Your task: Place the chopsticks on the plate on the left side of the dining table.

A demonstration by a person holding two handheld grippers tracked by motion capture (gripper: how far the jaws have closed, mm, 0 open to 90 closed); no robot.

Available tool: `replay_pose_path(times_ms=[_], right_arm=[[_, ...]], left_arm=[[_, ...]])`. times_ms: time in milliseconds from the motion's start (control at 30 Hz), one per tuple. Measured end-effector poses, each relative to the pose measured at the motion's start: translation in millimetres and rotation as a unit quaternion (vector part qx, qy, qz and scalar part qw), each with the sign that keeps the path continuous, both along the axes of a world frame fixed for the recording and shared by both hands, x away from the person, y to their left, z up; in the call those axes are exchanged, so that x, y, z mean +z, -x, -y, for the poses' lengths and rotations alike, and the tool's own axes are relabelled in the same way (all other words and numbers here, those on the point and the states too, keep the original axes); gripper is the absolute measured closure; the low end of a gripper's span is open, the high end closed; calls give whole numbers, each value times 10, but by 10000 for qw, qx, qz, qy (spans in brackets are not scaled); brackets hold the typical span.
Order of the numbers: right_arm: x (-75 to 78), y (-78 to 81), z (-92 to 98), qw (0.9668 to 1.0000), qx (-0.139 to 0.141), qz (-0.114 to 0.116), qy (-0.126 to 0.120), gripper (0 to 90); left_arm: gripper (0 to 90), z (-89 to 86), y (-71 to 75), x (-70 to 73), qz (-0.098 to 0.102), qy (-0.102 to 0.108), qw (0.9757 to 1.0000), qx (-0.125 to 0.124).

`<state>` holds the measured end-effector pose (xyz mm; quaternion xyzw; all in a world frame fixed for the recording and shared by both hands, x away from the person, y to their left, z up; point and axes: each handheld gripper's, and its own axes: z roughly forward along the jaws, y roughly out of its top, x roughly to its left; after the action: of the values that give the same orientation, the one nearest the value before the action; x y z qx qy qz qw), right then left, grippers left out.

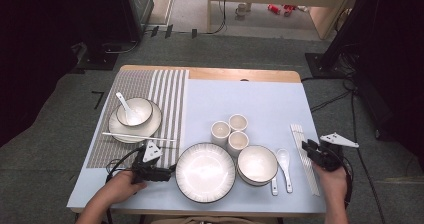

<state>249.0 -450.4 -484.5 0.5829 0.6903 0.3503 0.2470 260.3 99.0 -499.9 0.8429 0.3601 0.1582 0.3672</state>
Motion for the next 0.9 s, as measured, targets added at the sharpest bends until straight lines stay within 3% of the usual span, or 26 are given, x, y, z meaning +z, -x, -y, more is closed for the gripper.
replay_pose_path(times_ms=[167,433,533,900], right_arm=[[-36,-9,26,9999,-128,-25,-21,779],[-91,-11,67,9996,-218,-172,-95,793],[-100,-4,86,9992,-272,-180,-231,800],[-107,11,106,9989,-318,-203,-275,806]], left_arm=[[135,-2,-2,1,4,-15,10000,-11],[135,-1,-1,1,-1,-12,10000,-8],[135,-1,-1,1,-1,-9,10000,-6],[135,-1,-1,1,0,-13,10000,-8]])
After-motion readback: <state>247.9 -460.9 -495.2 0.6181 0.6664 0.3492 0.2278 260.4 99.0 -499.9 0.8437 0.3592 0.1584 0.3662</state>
